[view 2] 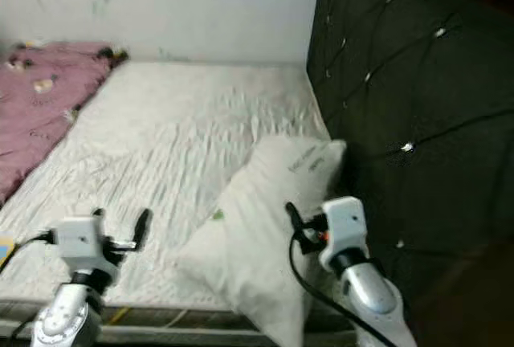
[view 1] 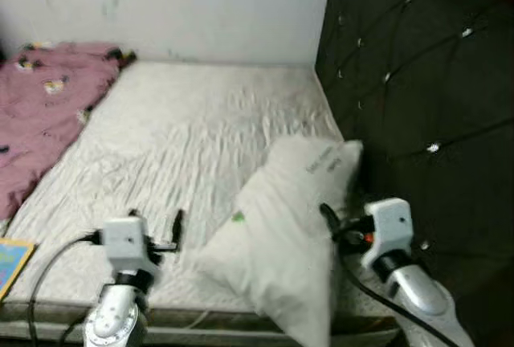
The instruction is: Clean up the room
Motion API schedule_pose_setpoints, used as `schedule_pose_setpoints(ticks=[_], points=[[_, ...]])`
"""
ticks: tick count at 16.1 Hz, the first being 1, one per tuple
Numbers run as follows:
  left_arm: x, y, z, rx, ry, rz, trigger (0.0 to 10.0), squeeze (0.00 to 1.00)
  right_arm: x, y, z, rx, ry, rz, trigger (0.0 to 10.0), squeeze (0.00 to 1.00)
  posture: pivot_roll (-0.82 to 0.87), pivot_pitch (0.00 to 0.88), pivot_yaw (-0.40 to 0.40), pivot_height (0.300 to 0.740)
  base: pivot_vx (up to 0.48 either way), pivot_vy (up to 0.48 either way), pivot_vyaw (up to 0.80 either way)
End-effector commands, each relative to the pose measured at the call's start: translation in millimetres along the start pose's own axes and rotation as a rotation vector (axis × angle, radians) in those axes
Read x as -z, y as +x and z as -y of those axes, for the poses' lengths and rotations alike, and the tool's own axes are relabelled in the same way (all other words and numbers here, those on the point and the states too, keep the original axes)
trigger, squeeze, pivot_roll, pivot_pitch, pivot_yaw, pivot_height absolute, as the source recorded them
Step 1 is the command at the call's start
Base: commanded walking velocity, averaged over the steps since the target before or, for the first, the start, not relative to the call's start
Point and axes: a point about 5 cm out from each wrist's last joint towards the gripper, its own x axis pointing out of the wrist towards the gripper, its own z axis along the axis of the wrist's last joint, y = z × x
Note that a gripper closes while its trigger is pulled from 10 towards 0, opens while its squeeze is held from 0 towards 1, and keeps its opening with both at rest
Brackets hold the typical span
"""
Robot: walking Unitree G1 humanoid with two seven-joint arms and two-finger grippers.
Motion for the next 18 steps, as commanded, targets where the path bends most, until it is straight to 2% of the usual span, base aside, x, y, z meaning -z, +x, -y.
schedule_pose_setpoints(ticks=[1,12,16,18], points=[[-2.7,-0.7,-9.6,-0.033,0.026,0.007,10.0,0.0,-3.7,3.7,-5.9,-0.021,0.006,0.015,10.0,0.0,0.0,0.0,0.003,0.74,0.0,-0.352,0.0],[-3.5,0.3,-10.8,-0.043,-0.002,0.013,10.0,0.0,-3.5,5.3,-8.5,-0.032,0.011,0.017,10.0,0.0,0.0,0.0,0.003,0.74,0.0,-0.032,0.0],[-4.2,1.1,-10.3,-0.042,-0.003,0.018,10.0,0.0,-3.6,5.7,-9.3,-0.033,0.014,0.019,10.0,0.0,0.0,0.0,0.004,0.74,0.0,0.0,-0.69],[-4.4,1.7,-10.1,-0.044,0.0,0.018,10.0,0.0,-4.3,6.5,-9.7,-0.035,0.012,0.023,10.0,0.0,0.0,0.0,0.004,0.74,0.0,0.0,-0.21]])
